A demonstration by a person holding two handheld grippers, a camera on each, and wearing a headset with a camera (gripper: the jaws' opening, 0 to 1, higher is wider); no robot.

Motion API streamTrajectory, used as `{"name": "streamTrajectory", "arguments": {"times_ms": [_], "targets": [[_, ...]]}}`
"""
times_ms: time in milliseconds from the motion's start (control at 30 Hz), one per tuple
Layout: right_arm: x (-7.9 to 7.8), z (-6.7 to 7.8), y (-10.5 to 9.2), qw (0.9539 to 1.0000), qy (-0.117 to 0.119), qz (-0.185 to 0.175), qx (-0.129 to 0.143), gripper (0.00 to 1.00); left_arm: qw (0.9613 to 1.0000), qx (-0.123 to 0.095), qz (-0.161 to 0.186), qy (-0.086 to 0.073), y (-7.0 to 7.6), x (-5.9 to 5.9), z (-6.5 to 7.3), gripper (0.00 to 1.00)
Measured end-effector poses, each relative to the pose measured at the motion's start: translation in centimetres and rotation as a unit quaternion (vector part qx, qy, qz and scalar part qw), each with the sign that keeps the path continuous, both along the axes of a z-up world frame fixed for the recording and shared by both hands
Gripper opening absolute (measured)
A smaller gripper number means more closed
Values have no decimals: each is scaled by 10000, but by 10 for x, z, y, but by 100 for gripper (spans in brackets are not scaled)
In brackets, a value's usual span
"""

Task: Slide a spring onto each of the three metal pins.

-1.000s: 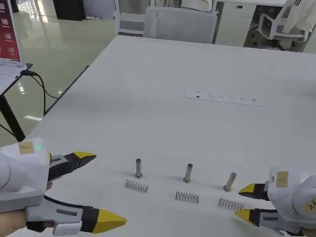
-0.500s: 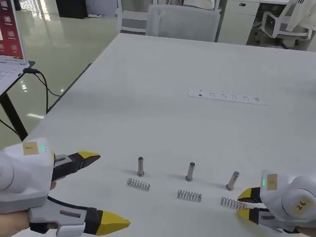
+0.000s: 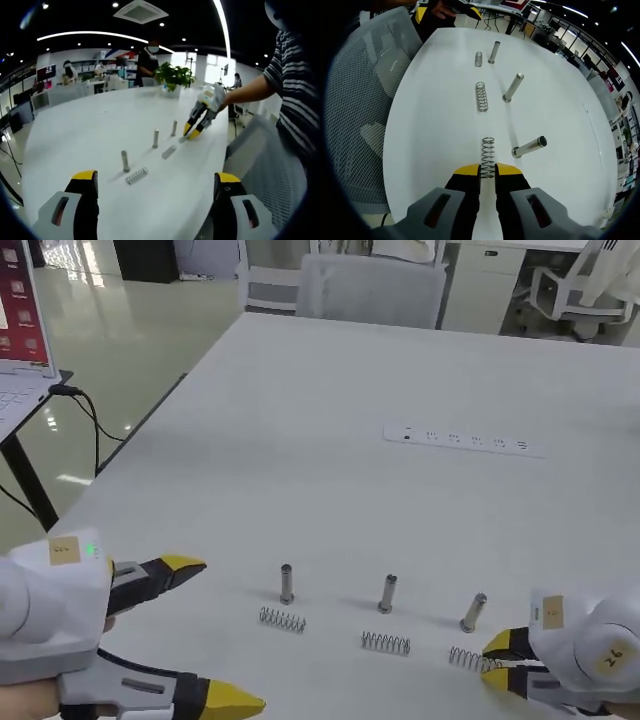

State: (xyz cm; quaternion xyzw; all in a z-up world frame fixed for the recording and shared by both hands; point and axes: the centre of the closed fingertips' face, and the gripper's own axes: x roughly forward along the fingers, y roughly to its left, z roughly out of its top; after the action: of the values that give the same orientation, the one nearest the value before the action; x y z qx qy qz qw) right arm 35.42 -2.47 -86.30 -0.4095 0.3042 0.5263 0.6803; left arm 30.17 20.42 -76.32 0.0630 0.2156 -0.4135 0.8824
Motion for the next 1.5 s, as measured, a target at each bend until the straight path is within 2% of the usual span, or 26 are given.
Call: {"name": "streamTrajectory", "arguments": {"times_ms": [333,400,533,667,933,1167,1233,1367,1400,1467,1500], "targets": [[-6,14,2,9999,-58,135,67,8,9995,6,-307,99,-15,-2,-2,89],[-5,15,2,9999,-45,110,122,8,9993,26,-352,145,-19,-1,-2,88],[-3,9,-3,9998,109,-90,168,8,9988,-5,-470,123,-27,-1,3,86],[-6,8,-2,9997,148,-86,196,8,9988,-23,-474,91,-28,-2,5,87],[-5,2,-3,9996,240,-61,108,8,9990,-17,-415,134,-22,-6,3,87],[-4,1,-1,9993,373,21,23,8,9990,-28,-409,167,-22,-7,2,87],[-6,-1,-2,9988,494,57,-49,8,9989,-32,-422,184,-23,-7,1,87],[-5,-1,-1,9987,498,70,-23,8,9986,-5,-453,284,-24,-5,-4,85],[-5,-1,-1,9990,427,103,-37,7,9984,1,-484,298,-25,-6,-4,84],[-6,0,0,9994,303,180,5,7,9983,-26,-521,271,-27,-6,-2,83],[-7,0,0,9993,340,166,15,7,9983,-36,-528,264,-28,-5,-2,83]]}}
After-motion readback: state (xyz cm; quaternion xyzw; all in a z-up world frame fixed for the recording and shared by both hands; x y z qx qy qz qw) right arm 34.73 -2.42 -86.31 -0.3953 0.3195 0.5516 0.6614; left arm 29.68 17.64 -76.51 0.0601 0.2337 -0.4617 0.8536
